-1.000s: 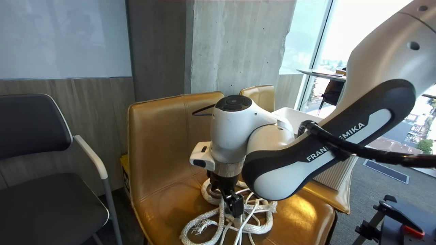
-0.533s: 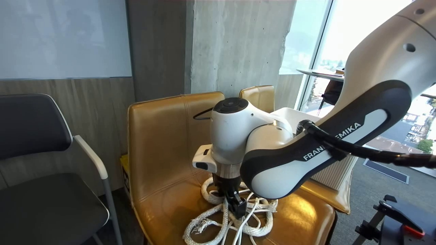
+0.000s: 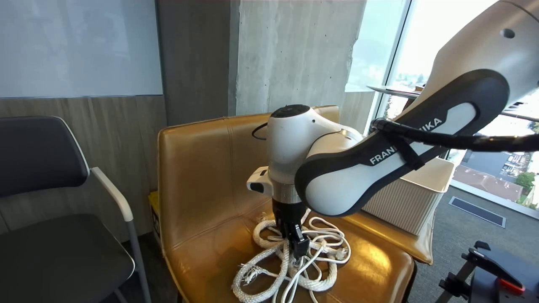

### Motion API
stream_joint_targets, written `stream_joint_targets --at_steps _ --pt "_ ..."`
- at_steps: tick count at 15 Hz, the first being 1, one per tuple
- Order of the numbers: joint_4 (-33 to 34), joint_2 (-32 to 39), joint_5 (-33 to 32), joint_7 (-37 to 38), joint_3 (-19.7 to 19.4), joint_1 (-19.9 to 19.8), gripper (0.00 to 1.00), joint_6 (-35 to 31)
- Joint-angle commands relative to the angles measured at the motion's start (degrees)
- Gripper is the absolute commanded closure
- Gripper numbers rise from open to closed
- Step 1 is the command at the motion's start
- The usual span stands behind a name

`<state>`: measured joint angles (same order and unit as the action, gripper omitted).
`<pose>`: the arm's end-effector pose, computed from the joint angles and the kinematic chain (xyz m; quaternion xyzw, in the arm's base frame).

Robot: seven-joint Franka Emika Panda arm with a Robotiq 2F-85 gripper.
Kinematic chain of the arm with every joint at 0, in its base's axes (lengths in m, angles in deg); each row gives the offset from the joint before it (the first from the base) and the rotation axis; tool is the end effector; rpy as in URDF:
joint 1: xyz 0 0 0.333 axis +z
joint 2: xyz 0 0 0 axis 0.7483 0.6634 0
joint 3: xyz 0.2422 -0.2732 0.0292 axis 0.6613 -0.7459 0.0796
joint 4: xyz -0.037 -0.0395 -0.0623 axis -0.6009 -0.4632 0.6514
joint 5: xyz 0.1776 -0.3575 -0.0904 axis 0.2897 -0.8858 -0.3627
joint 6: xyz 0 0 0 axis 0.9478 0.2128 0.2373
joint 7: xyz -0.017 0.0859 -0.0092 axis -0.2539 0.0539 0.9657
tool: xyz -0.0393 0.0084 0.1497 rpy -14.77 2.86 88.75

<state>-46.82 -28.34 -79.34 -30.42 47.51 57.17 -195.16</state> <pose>0.7372 0.1709 0.0589 0.8146 0.5740 -0.0553 0.0616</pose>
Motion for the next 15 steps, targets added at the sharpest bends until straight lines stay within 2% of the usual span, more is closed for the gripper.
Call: stream_joint_targets --at_steps 1,4,8,15 --pt "-4.6 -9.9 5.5 -0.2 3.3 -3.3 0.96 6.8" --pt "-4.6 -16.1 8.9 0.9 3.8 -4.9 0.96 8.3" --pt "-2.5 -23.8 8.9 1.6 1.8 -5.9 0.96 10.0" --pt "8.0 -32.6 8.4 0.4 -1.9 -8.8 0.96 17.9"
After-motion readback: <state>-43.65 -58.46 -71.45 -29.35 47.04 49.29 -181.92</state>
